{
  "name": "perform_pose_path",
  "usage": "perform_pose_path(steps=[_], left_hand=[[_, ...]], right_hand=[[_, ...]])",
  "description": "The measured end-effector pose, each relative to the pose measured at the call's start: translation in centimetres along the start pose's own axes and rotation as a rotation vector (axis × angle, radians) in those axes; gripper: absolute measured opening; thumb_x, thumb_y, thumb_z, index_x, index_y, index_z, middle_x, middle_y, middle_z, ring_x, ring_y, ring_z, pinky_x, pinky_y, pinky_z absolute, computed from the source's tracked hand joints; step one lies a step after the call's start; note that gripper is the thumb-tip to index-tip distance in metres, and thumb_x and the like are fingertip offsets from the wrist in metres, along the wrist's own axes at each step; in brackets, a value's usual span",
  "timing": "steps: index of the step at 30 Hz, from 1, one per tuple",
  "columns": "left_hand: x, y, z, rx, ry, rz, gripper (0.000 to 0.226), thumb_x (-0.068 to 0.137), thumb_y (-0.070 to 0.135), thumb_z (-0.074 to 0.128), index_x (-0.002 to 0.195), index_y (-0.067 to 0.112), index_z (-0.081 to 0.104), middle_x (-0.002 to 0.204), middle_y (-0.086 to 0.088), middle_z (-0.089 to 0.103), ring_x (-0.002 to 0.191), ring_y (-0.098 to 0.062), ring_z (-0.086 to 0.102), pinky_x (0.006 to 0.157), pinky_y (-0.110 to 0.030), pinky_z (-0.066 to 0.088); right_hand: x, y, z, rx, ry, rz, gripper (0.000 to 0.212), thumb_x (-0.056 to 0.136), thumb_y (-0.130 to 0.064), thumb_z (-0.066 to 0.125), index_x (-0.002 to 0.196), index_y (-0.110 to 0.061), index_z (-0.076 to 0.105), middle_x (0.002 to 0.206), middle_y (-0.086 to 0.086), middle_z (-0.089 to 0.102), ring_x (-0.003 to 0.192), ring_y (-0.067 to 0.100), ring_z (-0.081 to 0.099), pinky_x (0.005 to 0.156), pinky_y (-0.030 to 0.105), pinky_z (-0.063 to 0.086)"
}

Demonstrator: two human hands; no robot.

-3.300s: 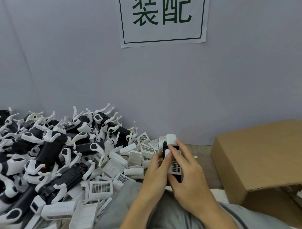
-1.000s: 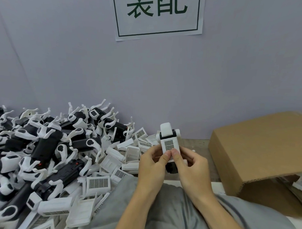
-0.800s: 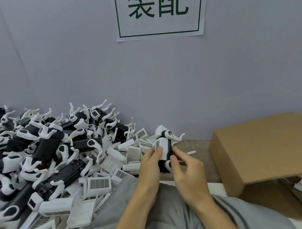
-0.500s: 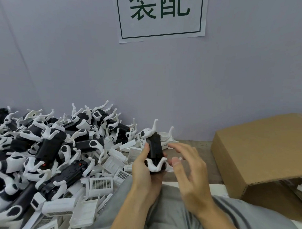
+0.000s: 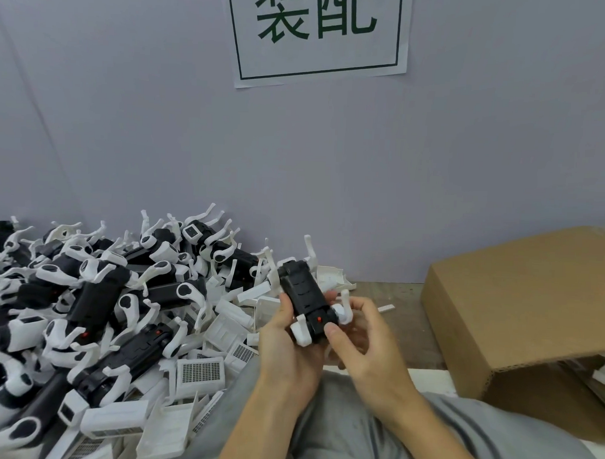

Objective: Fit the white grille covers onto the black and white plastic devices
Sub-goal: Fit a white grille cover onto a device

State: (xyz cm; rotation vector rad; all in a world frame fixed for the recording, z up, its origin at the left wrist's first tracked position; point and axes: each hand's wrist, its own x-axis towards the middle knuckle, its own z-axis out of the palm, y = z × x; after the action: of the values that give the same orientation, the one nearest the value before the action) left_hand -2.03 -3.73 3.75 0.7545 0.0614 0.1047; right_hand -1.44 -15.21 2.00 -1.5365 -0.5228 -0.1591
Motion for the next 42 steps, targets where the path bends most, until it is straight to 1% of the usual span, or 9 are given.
perform_pose_path(steps=[5,8,11,16,23,29,34,39,42], left_hand=[[-0.3,-0.1,0.6,0.059,-0.038,-0.102,0.062,0.1,0.048,0.04,0.122,-0.003,0.067,0.104,-0.022,0.068,0.078,-0.032,0.069,0.054,-0.033,0.056],[-0.4,-0.4,0.8,0.105,-0.013,-0.095,0.059,0.099,0.047,0.041,0.117,0.0,0.071,0.101,-0.021,0.069,0.081,-0.033,0.066,0.064,-0.036,0.053],[-0.5,-0.5,0.7,0.158,0.026,-0.085,0.061,0.099,0.049,0.039,0.107,0.0,0.074,0.089,-0.019,0.068,0.07,-0.032,0.062,0.053,-0.029,0.043],[-0.7,-0.4,0.8,0.126,0.073,-0.074,0.062,0.101,0.045,0.038,0.129,-0.006,0.06,0.108,-0.023,0.061,0.07,-0.03,0.06,0.043,-0.026,0.046],[-1.0,-0.3,0.8,0.128,0.089,-0.083,0.062,0.1,0.047,0.04,0.135,-0.003,0.053,0.087,-0.017,0.058,0.059,-0.029,0.058,0.046,-0.026,0.041],[-0.7,-0.7,1.2,0.12,0.076,0.011,0.069,0.088,0.046,0.051,0.138,-0.001,0.049,0.11,-0.024,0.049,0.098,-0.041,0.046,0.057,-0.034,0.039],[-0.3,-0.8,0.8,0.089,0.075,0.038,0.057,0.089,0.039,0.054,0.129,-0.002,0.056,0.105,-0.023,0.052,0.086,-0.036,0.053,0.061,-0.036,0.047],[0.5,-0.9,0.3,0.124,0.16,0.227,0.031,0.102,0.013,0.045,0.13,0.008,0.057,0.104,-0.015,0.066,0.078,-0.022,0.066,0.069,-0.035,0.054],[0.7,-0.8,0.1,0.276,0.219,0.294,0.026,0.099,0.015,0.057,0.125,0.018,0.059,0.11,-0.02,0.068,0.092,-0.027,0.066,0.086,-0.048,0.053]], right_hand=[[0.3,0.2,-0.4,0.142,-0.076,0.181,0.011,0.099,-0.024,0.061,0.108,-0.02,0.067,0.088,0.006,0.072,0.071,0.021,0.064,0.063,0.031,0.049],[0.5,0.3,-0.3,0.178,-0.121,0.221,0.026,0.085,-0.033,0.064,0.108,-0.021,0.067,0.085,0.006,0.071,0.068,0.02,0.061,0.061,0.032,0.047],[0.5,0.6,-0.3,0.178,-0.171,0.244,0.033,0.081,-0.034,0.059,0.113,-0.027,0.063,0.082,0.002,0.068,0.065,0.018,0.056,0.058,0.027,0.045],[0.5,1.0,-0.3,0.207,-0.206,0.262,0.039,0.08,-0.029,0.058,0.119,-0.031,0.058,0.085,-0.002,0.065,0.064,0.009,0.055,0.058,0.021,0.045],[0.5,0.8,-0.5,0.196,-0.248,0.289,0.051,0.075,-0.026,0.058,0.125,-0.039,0.056,0.086,-0.002,0.069,0.071,0.013,0.059,0.062,0.02,0.046],[0.4,0.3,-0.4,0.244,-0.202,0.288,0.056,0.076,-0.027,0.058,0.132,-0.031,0.055,0.086,0.002,0.067,0.072,0.015,0.058,0.067,0.028,0.044],[0.7,0.5,-0.4,0.246,-0.202,0.328,0.058,0.072,-0.026,0.057,0.129,-0.029,0.059,0.09,0.004,0.071,0.072,0.016,0.061,0.064,0.026,0.043],[1.1,1.1,-0.9,0.308,0.067,0.328,0.031,0.087,-0.024,0.053,0.115,-0.026,0.066,0.1,0.002,0.069,0.088,0.018,0.065,0.077,0.033,0.046],[0.8,0.7,-1.2,0.105,0.247,0.128,0.029,0.081,-0.031,0.053,0.107,-0.034,0.067,0.107,-0.008,0.065,0.099,0.005,0.06,0.081,0.02,0.043]])
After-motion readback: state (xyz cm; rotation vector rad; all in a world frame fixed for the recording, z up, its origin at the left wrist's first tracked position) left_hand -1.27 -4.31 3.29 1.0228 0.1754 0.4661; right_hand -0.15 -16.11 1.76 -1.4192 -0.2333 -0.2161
